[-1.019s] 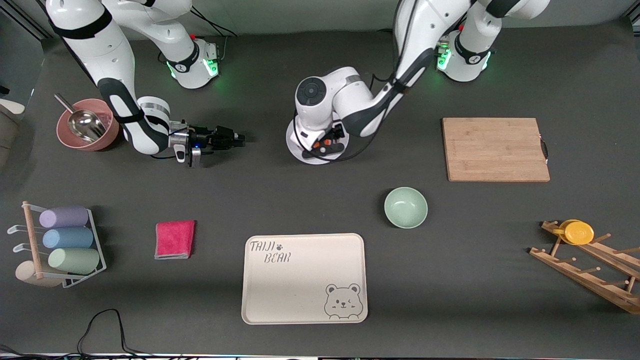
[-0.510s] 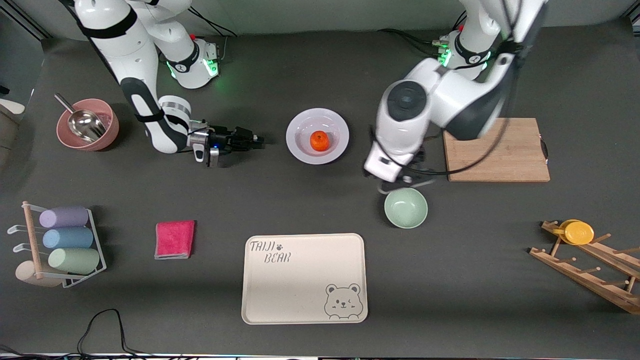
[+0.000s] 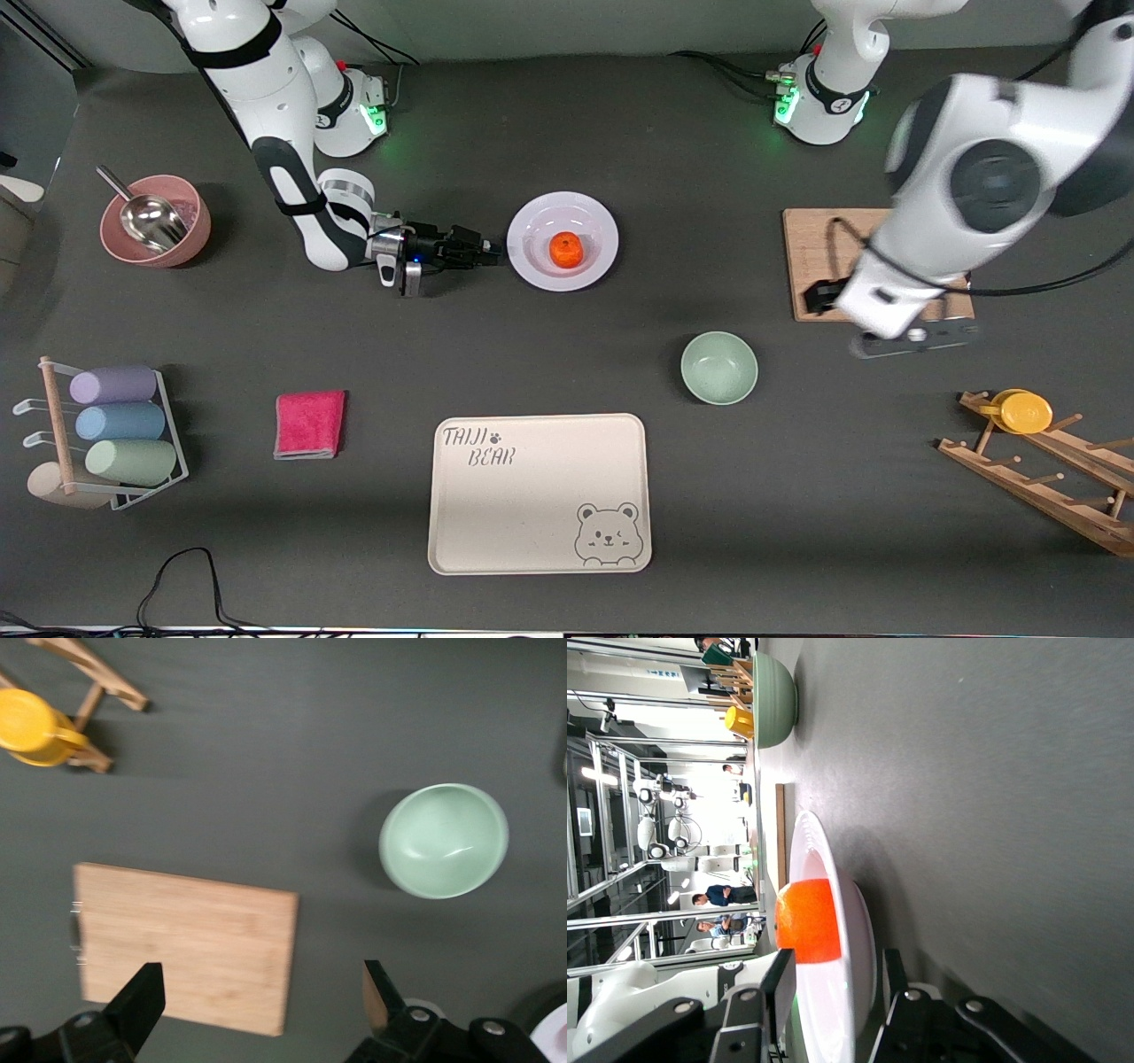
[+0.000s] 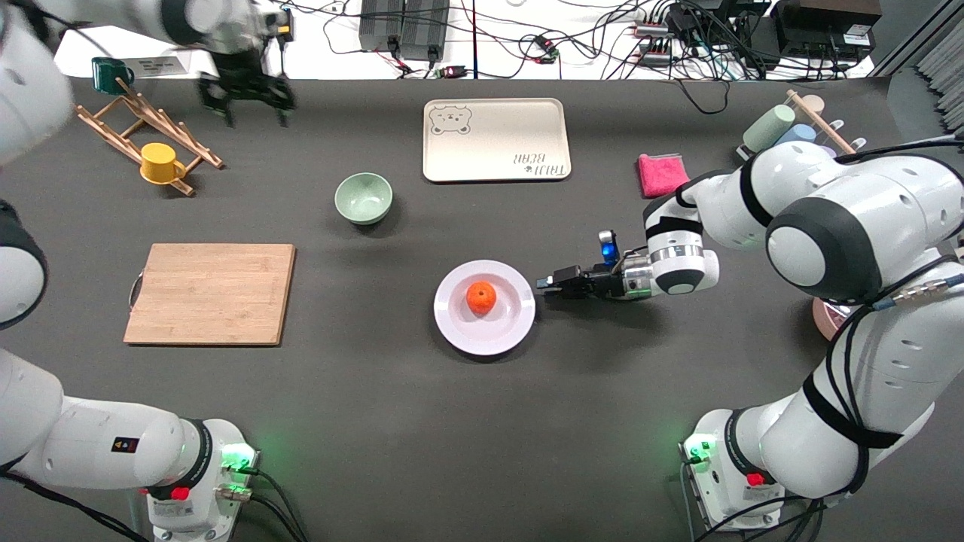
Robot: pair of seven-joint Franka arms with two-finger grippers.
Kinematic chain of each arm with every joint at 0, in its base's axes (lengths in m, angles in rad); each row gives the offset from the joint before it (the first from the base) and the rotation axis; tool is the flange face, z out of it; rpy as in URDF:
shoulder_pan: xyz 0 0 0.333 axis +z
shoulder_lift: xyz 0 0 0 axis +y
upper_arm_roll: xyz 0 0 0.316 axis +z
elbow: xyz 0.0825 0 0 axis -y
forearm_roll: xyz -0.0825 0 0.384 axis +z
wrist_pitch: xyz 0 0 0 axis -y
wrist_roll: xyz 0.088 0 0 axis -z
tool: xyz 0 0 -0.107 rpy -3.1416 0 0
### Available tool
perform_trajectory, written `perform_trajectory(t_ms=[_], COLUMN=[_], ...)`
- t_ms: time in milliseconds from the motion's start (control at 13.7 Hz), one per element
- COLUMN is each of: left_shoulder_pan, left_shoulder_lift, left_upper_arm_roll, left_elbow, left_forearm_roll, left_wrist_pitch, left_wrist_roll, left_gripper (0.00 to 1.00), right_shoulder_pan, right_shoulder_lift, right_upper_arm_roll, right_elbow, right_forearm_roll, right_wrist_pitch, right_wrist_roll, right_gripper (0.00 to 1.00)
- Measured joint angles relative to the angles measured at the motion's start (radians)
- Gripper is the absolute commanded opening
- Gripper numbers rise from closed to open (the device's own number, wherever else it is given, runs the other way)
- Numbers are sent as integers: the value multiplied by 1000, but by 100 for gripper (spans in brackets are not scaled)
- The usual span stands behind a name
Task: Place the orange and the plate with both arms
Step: 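Withdraw the left gripper while the right gripper grasps the plate rim, then slide the plate with the right gripper onto the cream bear placemat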
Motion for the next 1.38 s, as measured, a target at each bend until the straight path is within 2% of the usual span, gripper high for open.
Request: perform_trajectory(t_ms=[218,291,364,437,510,728,1092,1311,1383], left_shoulder_pan=[0,10,38,66,89,122,110,104,103], left_shoulder_lift=[-72,-94,-115,-132,-145,-161,-161,-161,-161], left_upper_arm_roll=[138,153,152,148,148,149,137,137,137], left_elbow=[-4,-7,-10,-13,-15,-26,-30,-30,-29], left_forearm_roll=[-11,-12,-12,-12,-13,-15,-19,-20,-20], left_wrist_pitch=[-60,-74,-84,-91,-102,-106,-106,-106,-106], left_wrist_roll=[159,169,187,219,248,277,278,278,278], left_gripper=[100,100,100,100,100,100,100,100,100], right_shoulder_pan=[2,6,10,11,11,11,2,-35,-54], right_shoulder_lift=[19,24,28,33,37,43,29,-46,-78], right_upper_arm_roll=[44,49,50,50,50,50,50,48,48], right_elbow=[23,29,34,38,40,44,60,76,85], right_forearm_roll=[50,54,56,57,58,64,68,56,27], right_wrist_pitch=[1,1,1,1,2,2,-3,-1,0], right_wrist_roll=[-3,-3,-3,-4,-12,-34,-30,43,85], right_gripper=[47,41,28,6,0,0,0,0,0])
